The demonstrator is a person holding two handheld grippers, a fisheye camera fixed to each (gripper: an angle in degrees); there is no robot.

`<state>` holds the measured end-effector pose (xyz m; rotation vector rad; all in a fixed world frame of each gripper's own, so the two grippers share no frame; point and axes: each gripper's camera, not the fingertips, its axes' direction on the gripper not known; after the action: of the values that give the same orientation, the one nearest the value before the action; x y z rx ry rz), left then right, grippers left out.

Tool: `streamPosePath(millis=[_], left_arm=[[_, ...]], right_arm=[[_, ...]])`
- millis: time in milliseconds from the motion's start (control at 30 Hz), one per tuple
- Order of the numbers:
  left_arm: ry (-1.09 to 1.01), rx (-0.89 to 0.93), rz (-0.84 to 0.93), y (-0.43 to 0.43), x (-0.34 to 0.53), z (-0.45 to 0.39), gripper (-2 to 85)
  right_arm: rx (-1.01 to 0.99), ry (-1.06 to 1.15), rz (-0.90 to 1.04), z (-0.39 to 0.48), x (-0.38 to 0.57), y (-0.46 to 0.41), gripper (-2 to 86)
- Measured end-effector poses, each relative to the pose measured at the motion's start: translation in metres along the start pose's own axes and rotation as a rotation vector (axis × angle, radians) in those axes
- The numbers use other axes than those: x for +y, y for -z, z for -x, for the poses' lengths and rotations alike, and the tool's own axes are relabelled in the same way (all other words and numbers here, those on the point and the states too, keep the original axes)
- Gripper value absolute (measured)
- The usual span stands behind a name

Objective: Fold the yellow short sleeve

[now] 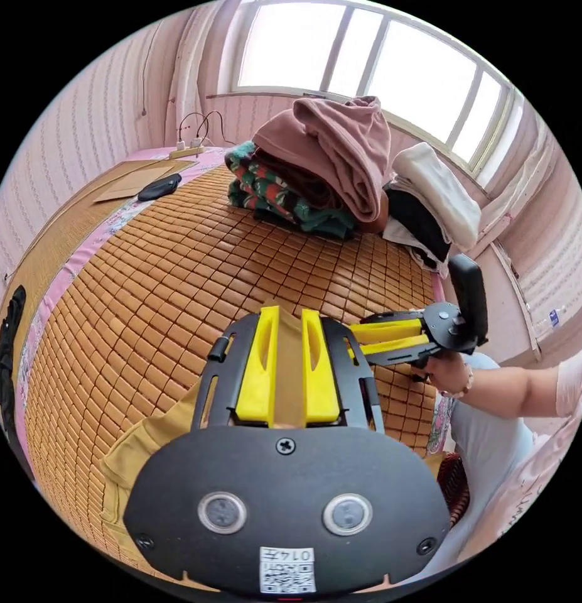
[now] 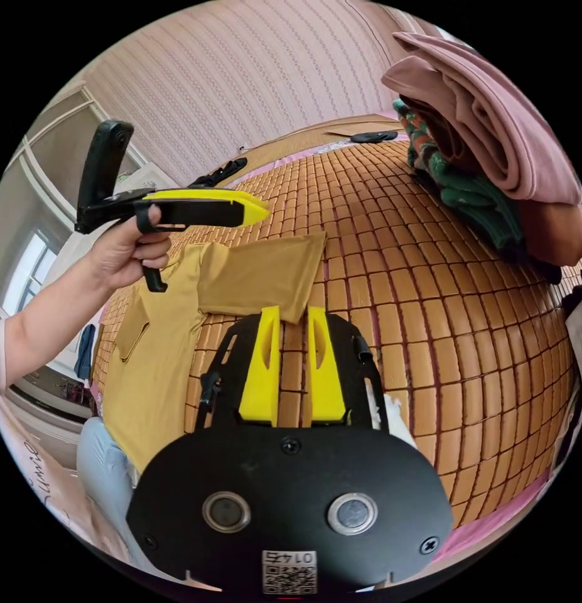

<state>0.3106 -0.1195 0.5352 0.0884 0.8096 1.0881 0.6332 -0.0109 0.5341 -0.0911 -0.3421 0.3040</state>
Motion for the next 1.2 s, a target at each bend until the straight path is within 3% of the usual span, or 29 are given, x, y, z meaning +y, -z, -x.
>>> streamPosePath(millis=[200,300,567,800,900,1033,1200], left_arm=[[0.039,-0.156,0.24,-0.098,-0.045,-0.001,6.8],[-0.02,-0.187,0.218,-0.102,-0.047,-0.012,0.4],[-0.038,-0.235,0.082,-0.014,-0.015,-0.011,-1.0],[0.045,-0.286,-0.115,0.151,0.119,-0.008,-1.0],[0.184,-0.283,-0.061,0.154,0.196,0.01,-1.0],[0.335,-0.11,-0.059,0.145,0.267,0.03,-1.0],[0.312,-0.116,-0.078,0.156,0.299,0.02,-0.8]], right_arm=[[-0.054,-0.017,0.062,-0.023,-0.01,0.011,2.9],[-0.097,-0.036,0.06,-0.036,-0.01,0.017,2.0],[-0.3,-0.027,-0.02,-0.048,-0.01,0.041,0.3],[-0.485,0.241,-0.034,0.027,-0.023,0.072,0.1],[-0.551,0.348,0.144,0.06,-0.016,0.045,0.0],[-0.483,0.436,0.296,0.092,0.005,0.025,0.0],[-0.442,0.476,0.38,0.118,0.015,0.016,0.1]])
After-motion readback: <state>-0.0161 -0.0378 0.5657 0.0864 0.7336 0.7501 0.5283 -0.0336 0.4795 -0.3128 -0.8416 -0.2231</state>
